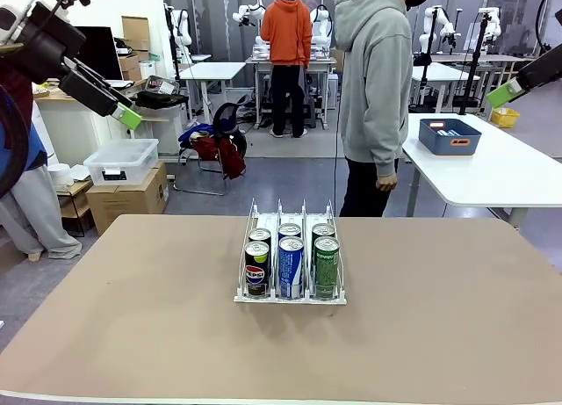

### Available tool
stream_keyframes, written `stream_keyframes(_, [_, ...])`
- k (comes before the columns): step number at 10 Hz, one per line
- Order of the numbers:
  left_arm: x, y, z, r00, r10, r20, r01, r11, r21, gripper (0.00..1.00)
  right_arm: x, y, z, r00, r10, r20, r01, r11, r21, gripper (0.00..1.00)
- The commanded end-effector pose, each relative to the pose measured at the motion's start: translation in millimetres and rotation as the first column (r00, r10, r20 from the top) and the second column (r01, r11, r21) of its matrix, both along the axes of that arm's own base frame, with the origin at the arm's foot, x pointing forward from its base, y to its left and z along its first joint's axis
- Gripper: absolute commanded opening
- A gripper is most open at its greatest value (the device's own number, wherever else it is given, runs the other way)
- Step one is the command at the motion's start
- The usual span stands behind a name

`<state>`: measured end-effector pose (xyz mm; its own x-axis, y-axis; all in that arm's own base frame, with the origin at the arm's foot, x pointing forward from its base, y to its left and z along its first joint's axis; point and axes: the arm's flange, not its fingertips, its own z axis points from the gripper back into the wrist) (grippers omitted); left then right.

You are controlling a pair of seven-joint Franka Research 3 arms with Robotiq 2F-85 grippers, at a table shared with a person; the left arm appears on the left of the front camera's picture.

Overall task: Fill the beverage cans into the dispenser.
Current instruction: Pick up the Pepsi coke handed by the human.

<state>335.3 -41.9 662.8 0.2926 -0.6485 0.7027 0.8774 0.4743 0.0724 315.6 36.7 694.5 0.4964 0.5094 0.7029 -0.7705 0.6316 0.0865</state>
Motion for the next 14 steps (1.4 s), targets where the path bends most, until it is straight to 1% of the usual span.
stream_keyframes(1, [-5, 4, 16, 1.0, -0.009, -0.013, 0.01, 0.999, 0.046, 1.0, -6, -2, 18, 1.0, 0.007, -0.004, -0.007, 0.996, -0.085, 1.0])
stream_keyframes(3, [-14, 3, 31, 0.999, -0.002, 0.051, -0.003, 0.996, 0.085, 1.0, -8, -8, 39, 0.999, 0.009, 0.03, -0.005, 0.991, -0.136, 1.0])
stream_keyframes(4, [-17, 3, 40, 0.997, 0.007, 0.073, -0.012, 0.997, 0.076, 1.0, -8, -14, 51, 0.999, 0.022, 0.041, -0.016, 0.99, -0.137, 1.0])
stream_keyframes(5, [-25, -2, 47, 0.995, 0.014, 0.098, -0.019, 0.999, 0.045, 1.0, -9, -19, 61, 0.998, -0.004, 0.062, 0.013, 0.99, -0.138, 1.0])
stream_keyframes(6, [-33, -6, 50, 0.993, 0.008, 0.119, -0.013, 0.999, 0.043, 1.0, -9, -22, 67, 0.997, -0.027, 0.078, 0.037, 0.989, -0.14, 1.0])
stream_keyframes(7, [-36, -8, 55, 0.993, 0.038, 0.11, -0.041, 0.999, 0.029, 1.0, -7, -26, 73, 0.995, -0.043, 0.092, 0.054, 0.992, -0.118, 1.0])
stream_keyframes(8, [-35, -7, 59, 0.996, 0.052, 0.077, -0.052, 0.999, 0.006, 1.0, -5, -31, 77, 0.993, -0.055, 0.104, 0.065, 0.993, -0.096, 1.0])
stream_keyframes(9, [-35, -7, 60, 0.996, 0.053, 0.072, -0.053, 0.999, -0.002, 1.0, -3, -33, 78, 0.993, -0.058, 0.103, 0.068, 0.994, -0.09, 1.0])
stream_keyframes(10, [-35, -6, 58, 0.997, 0.034, 0.075, -0.033, 0.999, -0.007, 1.0, 0, -32, 74, 0.994, -0.052, 0.101, 0.06, 0.995, -0.078, 1.0])
stream_keyframes(11, [-38, -4, 62, 0.995, 0.041, 0.088, -0.043, 0.999, 0.02, 1.0, -9, -31, 79, 0.994, -0.041, 0.103, 0.051, 0.994, -0.096, 1.0])
stream_keyframes(14, [-38, -4, 62, 0.995, 0.041, 0.088, -0.043, 0.999, 0.02, 1.0, -9, -31, 79, 0.994, -0.041, 0.103, 0.051, 0.994, -0.096, 1.0])
